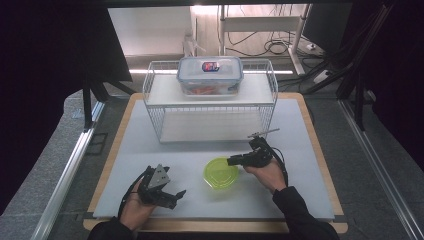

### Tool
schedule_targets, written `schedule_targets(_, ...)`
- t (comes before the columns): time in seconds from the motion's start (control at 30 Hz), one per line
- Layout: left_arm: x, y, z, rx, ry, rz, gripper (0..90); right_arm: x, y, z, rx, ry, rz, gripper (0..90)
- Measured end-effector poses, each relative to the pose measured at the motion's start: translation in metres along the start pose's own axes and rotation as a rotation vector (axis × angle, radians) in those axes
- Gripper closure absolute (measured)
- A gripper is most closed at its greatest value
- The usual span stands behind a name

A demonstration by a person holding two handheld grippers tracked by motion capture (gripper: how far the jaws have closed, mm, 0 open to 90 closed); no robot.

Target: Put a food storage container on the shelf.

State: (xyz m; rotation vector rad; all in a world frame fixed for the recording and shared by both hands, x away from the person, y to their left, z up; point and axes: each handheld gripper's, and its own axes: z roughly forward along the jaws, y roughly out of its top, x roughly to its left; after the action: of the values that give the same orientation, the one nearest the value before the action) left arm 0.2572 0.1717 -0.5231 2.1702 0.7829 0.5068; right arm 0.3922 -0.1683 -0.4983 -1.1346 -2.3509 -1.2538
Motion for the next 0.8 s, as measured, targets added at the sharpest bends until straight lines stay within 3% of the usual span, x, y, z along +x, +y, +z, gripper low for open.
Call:
schedule_targets(0.03,0.0,0.0,0.0,0.0,0.0,0.001,4.7,-0.001,0.0,0.0,0.003,0.017,0.014,76.9)
schedule_targets(0.17,0.0,0.0,0.0,0.001,-0.001,0.002,4.7,-0.003,-0.001,0.0,0.013,0.072,0.046,80.4)
schedule_targets(0.23,0.0,0.0,0.0,0.0,-0.002,0.001,4.7,-0.003,-0.001,0.0,0.013,0.077,0.05,80.7)
schedule_targets(0.3,0.0,0.0,0.0,0.0,-0.002,0.003,4.7,-0.003,-0.001,-0.001,0.006,0.12,0.073,81.7)
schedule_targets(0.53,0.0,0.0,0.0,0.0,-0.001,0.004,4.7,-0.002,-0.001,-0.007,-0.01,0.123,0.083,82.1)
schedule_targets(0.8,0.001,0.001,-0.004,-0.033,-0.005,-0.023,4.1,0.001,0.006,-0.025,-0.078,0.147,0.094,82.6)
